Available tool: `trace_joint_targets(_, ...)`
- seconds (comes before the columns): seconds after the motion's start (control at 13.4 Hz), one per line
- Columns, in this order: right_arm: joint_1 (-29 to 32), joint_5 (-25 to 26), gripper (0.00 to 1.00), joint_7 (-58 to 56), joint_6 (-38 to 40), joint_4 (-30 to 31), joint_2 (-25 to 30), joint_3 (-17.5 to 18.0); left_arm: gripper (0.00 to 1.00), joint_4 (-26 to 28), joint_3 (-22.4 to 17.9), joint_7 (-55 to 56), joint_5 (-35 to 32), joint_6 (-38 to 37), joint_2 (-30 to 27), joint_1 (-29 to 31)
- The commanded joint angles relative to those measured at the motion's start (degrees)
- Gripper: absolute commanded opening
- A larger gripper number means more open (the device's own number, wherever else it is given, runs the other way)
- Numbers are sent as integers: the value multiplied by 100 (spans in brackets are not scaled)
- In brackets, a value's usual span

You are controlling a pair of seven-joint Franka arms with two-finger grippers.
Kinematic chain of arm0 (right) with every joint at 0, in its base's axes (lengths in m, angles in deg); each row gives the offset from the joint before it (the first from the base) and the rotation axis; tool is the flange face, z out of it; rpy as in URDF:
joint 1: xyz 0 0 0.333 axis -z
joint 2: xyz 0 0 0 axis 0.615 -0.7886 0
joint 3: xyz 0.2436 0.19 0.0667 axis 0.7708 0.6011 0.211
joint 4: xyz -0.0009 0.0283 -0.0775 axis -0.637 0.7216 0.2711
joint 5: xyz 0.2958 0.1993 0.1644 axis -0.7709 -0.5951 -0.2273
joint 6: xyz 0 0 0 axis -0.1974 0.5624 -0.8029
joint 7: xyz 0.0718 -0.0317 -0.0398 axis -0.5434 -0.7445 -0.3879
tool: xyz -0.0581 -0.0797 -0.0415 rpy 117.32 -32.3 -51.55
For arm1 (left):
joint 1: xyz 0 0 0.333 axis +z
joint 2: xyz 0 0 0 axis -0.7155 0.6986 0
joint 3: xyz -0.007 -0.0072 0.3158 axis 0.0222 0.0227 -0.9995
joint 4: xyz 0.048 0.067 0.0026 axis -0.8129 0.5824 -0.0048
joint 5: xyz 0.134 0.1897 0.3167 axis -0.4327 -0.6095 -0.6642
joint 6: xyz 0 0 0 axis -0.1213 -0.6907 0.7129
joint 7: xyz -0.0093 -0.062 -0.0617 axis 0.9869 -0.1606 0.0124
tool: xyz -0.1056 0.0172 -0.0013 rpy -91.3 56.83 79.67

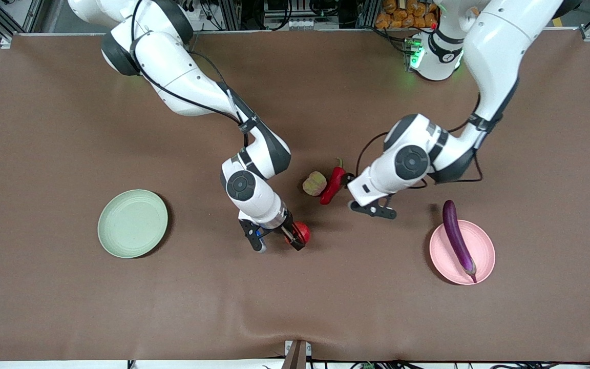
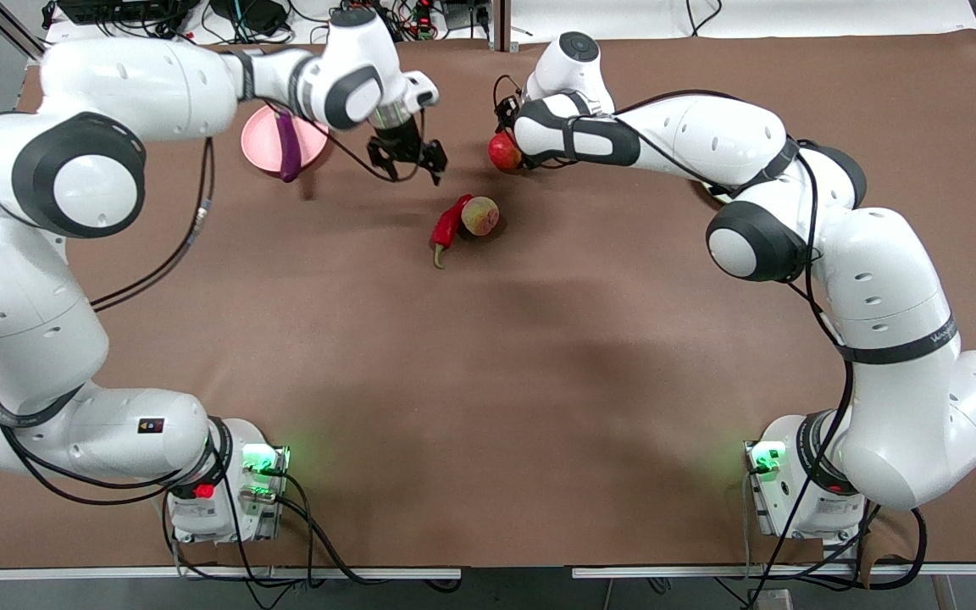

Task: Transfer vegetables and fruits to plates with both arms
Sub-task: 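Carry the apple to the green plate while the left gripper grasps the pepper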

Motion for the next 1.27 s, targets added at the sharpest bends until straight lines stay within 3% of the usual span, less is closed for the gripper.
trace_joint_targets(0.0,-47,-90,12,19,-129,-216,-180,-36,100,653,21,31,-117,836,-164,-67)
trace_joint_targets(0.07,-38,-81,0,-16,-77,-216,-153,-36,100,663,21,31,-126,855,-147,-172)
trace_joint_targets(0.3,339,-108,0,-313,658,-234,83,61,100,864,12,31,-205,882,-155,-243)
trace_joint_targets(0.45,908,-108,0,-691,1336,-243,390,411,97,891,4,39,-205,987,-103,-383)
trace_joint_targets(0.6,1716,-82,0,-1147,1925,-243,610,1069,92,918,-14,39,-205,1145,-15,-437)
trace_joint_targets(0.67,1998,-55,0,-1402,2337,-243,707,1168,92,918,-14,39,-205,1189,11,-454)
trace_joint_targets(0.89,2780,23,0,-3268,3846,-225,1102,1107,85,918,-32,188,-694,1216,178,-429)
trace_joint_targets(1.19,3530,910,0,-4821,4967,-50,1481,1142,78,909,-32,425,-935,1338,266,-463)
